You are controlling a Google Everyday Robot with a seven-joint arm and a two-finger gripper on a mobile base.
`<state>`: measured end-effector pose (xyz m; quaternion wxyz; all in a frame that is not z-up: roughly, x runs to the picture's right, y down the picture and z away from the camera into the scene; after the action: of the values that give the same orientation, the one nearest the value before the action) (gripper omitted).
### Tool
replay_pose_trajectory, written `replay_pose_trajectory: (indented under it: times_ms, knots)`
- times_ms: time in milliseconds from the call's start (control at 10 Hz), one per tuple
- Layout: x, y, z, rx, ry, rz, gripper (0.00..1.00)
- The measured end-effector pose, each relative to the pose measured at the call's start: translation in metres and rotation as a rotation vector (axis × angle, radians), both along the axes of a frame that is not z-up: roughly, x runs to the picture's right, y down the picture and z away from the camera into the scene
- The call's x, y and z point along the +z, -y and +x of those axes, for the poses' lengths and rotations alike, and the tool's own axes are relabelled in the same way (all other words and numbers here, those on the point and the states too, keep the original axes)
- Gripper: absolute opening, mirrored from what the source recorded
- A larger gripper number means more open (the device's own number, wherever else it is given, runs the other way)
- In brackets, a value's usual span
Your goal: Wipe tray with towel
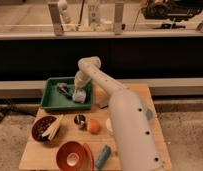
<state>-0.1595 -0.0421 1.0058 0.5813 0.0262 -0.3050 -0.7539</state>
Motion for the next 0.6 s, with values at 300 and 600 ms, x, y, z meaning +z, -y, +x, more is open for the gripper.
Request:
replay_pose_trajectory:
  times_ms: [300,600]
  knots:
    - [0.007,0.002,-0.034,-0.017,0.076,-0.013,0.0]
    - [-0.011,-0.023,-0.058,-0.067,0.17,-0.049,0.0]
